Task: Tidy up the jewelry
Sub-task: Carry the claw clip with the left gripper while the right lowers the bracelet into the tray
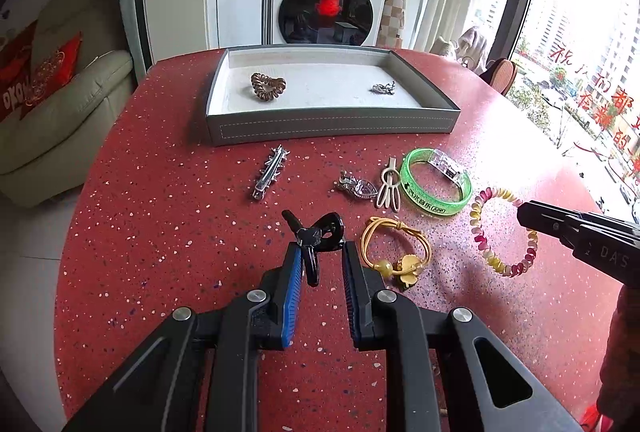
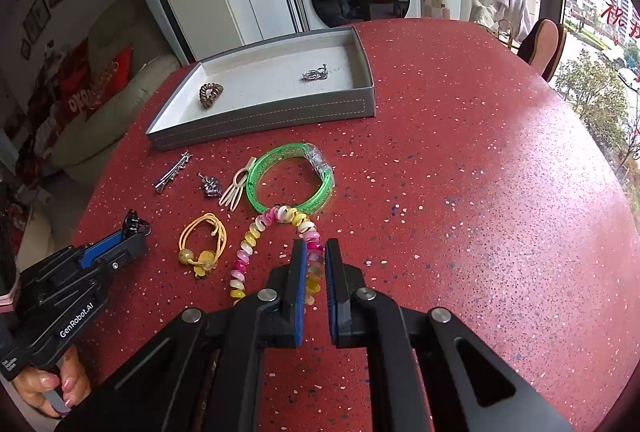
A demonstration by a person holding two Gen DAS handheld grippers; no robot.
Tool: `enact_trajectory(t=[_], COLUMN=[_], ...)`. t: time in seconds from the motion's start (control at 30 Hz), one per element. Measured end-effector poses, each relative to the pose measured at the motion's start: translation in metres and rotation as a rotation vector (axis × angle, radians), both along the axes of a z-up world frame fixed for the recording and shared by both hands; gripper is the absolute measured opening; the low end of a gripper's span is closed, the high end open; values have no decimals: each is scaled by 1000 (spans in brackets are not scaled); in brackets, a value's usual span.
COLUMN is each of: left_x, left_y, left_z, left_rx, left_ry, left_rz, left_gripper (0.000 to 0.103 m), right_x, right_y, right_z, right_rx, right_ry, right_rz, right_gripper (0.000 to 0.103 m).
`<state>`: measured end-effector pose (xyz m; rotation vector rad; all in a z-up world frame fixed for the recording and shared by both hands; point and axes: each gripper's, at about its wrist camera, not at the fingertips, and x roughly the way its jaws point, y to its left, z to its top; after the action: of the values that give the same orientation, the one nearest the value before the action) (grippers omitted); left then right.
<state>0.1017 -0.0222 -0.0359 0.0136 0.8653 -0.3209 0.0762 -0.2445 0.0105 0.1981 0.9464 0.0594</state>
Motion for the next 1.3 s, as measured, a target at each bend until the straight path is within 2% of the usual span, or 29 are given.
enact_trajectory(t=[0.37, 0.63, 0.83, 1.0, 1.3], left_x=[53, 107, 150, 185, 227], left_y=[2, -3, -14, -31, -61], left_z=[38, 46, 43, 34, 9], left_rx=[-1, 17, 16, 21, 87], left_ry=[-74, -83, -64, -40, -15], left_rz=[-2, 9, 17, 19, -1], left_gripper=[39, 39, 39, 39, 39], right_x=[48, 103, 150, 184, 226], right_y=[4, 4, 1, -11, -27], right_z=[37, 52, 44, 27, -2], right_rx=[-41, -27, -25, 27, 51], right_ry=[-65, -87, -67, -38, 2], right_rz=[33, 44, 33, -14, -72], right_gripper=[10, 10, 10, 10, 10])
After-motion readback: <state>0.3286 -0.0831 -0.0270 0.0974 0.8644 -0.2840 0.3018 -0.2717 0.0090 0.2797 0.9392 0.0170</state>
